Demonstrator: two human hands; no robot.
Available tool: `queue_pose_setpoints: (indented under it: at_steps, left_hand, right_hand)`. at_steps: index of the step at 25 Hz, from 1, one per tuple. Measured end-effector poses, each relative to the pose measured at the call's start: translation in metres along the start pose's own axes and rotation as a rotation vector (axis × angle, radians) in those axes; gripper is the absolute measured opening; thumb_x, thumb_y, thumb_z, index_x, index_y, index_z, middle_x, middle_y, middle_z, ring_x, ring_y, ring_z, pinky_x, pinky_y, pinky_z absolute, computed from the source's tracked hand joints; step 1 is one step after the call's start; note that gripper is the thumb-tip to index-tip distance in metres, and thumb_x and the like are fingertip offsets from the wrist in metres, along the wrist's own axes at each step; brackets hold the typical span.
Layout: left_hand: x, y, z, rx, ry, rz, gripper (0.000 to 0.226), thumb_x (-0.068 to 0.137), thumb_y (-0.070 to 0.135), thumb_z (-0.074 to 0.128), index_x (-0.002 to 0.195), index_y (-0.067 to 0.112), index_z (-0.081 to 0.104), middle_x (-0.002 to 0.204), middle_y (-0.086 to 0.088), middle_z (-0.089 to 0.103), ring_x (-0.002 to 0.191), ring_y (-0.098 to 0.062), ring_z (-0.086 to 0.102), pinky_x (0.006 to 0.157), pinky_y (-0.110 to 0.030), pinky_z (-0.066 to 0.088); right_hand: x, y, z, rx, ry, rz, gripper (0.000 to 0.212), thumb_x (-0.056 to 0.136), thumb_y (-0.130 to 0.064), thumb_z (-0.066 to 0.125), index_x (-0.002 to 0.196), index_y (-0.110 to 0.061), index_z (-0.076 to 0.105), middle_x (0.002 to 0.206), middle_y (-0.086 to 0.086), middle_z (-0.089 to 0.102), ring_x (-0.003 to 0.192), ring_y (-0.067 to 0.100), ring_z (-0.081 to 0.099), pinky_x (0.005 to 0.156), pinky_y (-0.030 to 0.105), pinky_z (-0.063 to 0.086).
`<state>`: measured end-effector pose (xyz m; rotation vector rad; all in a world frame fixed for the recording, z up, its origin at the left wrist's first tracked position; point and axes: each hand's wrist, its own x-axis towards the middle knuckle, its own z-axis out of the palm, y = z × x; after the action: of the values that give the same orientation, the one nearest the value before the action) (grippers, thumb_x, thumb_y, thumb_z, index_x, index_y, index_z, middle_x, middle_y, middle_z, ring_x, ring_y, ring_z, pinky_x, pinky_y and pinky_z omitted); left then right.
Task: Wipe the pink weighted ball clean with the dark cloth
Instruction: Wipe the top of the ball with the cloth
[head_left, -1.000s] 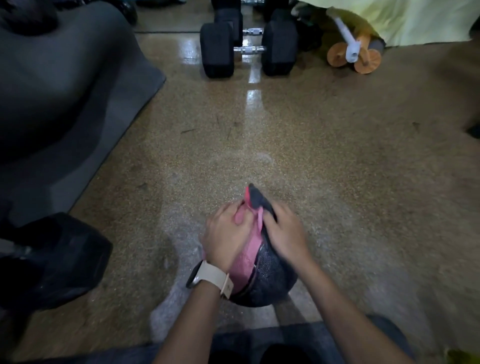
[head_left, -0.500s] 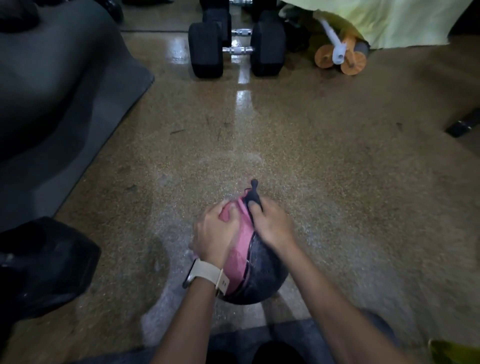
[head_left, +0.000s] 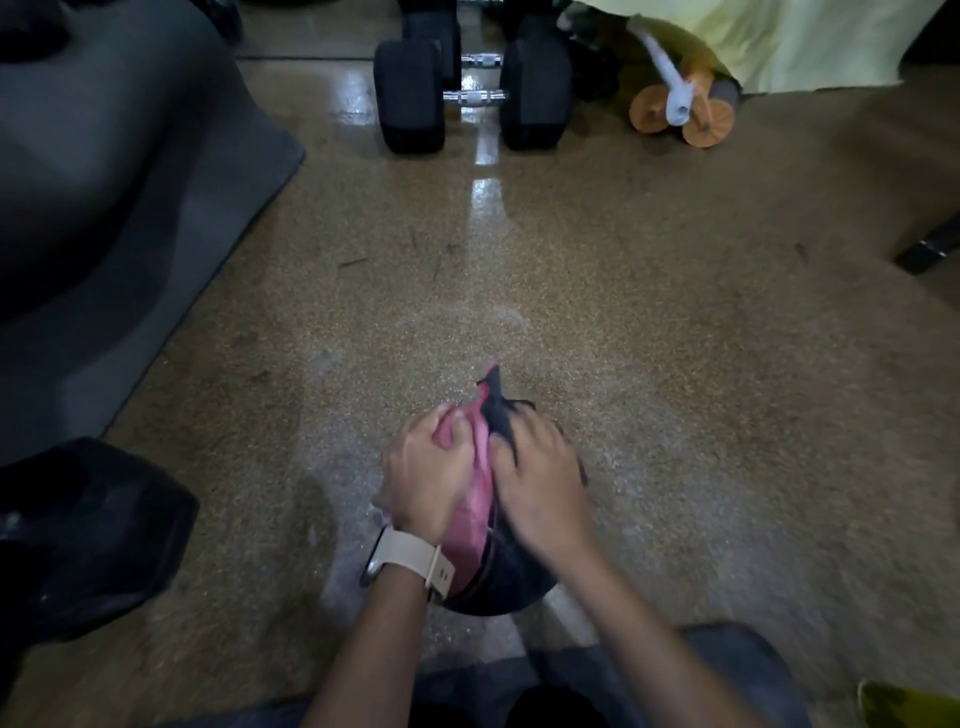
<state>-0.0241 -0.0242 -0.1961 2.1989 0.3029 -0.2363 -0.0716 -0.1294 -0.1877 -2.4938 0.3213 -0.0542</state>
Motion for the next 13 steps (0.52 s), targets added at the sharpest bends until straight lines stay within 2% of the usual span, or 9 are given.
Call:
queue_pose_setpoints:
  at_steps: [2,3,5,6,8,9,10,11,13]
  left_hand:
    - [0.004,-0.005,-0.004,-0.039,-0.008,0.072,0.028,0.097,0.035,0.061,0.120,0.025,0.074,0.123,-0.003,0.074,0.117,-0.028,0.066,0.101,-0.038,0.050]
    - [0.003,-0.007,-0.004,-0.038,-0.017,0.089,0.026,0.097,0.030,0.063,0.119,0.023,0.074,0.120,-0.004,0.074,0.114,-0.028,0.067,0.097,-0.036,0.051]
    - [0.000,-0.005,-0.002,-0.007,-0.005,0.052,0.034,0.093,0.040,0.056,0.118,0.023,0.073,0.120,-0.004,0.073,0.112,-0.030,0.065,0.094,-0.036,0.049]
    - [-0.002,-0.006,0.000,0.021,0.010,0.044,0.044,0.090,0.048,0.050,0.120,0.026,0.072,0.125,-0.001,0.071,0.117,-0.029,0.063,0.099,-0.038,0.049]
    - [-0.006,-0.001,0.003,0.037,0.018,0.022,0.056,0.085,0.055,0.041,0.126,0.031,0.070,0.136,0.002,0.067,0.127,-0.028,0.058,0.109,-0.043,0.045]
    - [-0.005,0.000,0.004,0.045,0.003,0.000,0.055,0.086,0.056,0.041,0.127,0.032,0.069,0.136,0.001,0.067,0.127,-0.029,0.058,0.110,-0.044,0.045]
    - [0.003,0.003,0.003,0.066,-0.025,-0.016,0.049,0.089,0.055,0.044,0.125,0.033,0.070,0.134,-0.001,0.068,0.125,-0.032,0.059,0.108,-0.045,0.046]
    - [0.013,0.005,0.002,0.075,-0.057,-0.038,0.041,0.093,0.052,0.048,0.121,0.034,0.071,0.131,-0.005,0.070,0.121,-0.034,0.061,0.105,-0.046,0.048]
    - [0.031,0.008,-0.001,0.067,-0.105,-0.092,0.034,0.092,0.051,0.049,0.115,0.038,0.071,0.126,-0.006,0.071,0.116,-0.037,0.062,0.103,-0.050,0.048]
  right_hand:
    - [-0.058,-0.007,0.003,-0.023,0.049,-0.100,0.054,0.095,-0.044,0.022,0.145,-0.030,0.038,0.154,-0.005,0.032,0.146,0.022,0.021,0.117,0.038,0.015]
    - [-0.055,-0.005,0.002,-0.016,0.029,-0.104,0.056,0.094,-0.046,0.020,0.146,-0.031,0.036,0.156,-0.006,0.029,0.146,0.020,0.018,0.119,0.039,0.012]
    - [-0.002,0.003,0.001,0.043,-0.048,-0.017,0.053,0.094,-0.046,0.022,0.134,-0.025,0.050,0.145,0.001,0.046,0.137,0.025,0.037,0.112,0.043,0.028]
    - [0.028,0.006,-0.005,0.076,-0.097,0.084,0.048,0.094,-0.043,0.025,0.121,-0.021,0.057,0.131,0.007,0.057,0.124,0.030,0.049,0.101,0.043,0.039]
    - [0.054,0.013,-0.009,0.056,-0.110,0.174,0.037,0.097,-0.035,0.030,0.106,-0.017,0.061,0.113,0.011,0.064,0.108,0.034,0.058,0.084,0.039,0.043]
    - [0.038,0.012,-0.004,0.016,-0.046,0.119,0.036,0.098,-0.034,0.031,0.110,-0.018,0.060,0.116,0.009,0.063,0.112,0.032,0.057,0.087,0.039,0.042]
    - [0.007,0.008,0.002,-0.027,0.025,0.043,0.038,0.098,-0.034,0.031,0.121,-0.021,0.057,0.128,0.005,0.058,0.125,0.030,0.050,0.098,0.042,0.038]
    - [-0.034,-0.001,0.007,-0.048,0.062,-0.048,0.042,0.098,-0.036,0.031,0.134,-0.025,0.050,0.143,0.002,0.048,0.138,0.028,0.036,0.110,0.043,0.028]
    - [-0.088,0.004,0.015,-0.027,0.077,-0.182,0.049,0.099,-0.041,0.030,0.148,-0.035,0.031,0.158,-0.004,0.024,0.149,0.023,0.009,0.119,0.040,0.007]
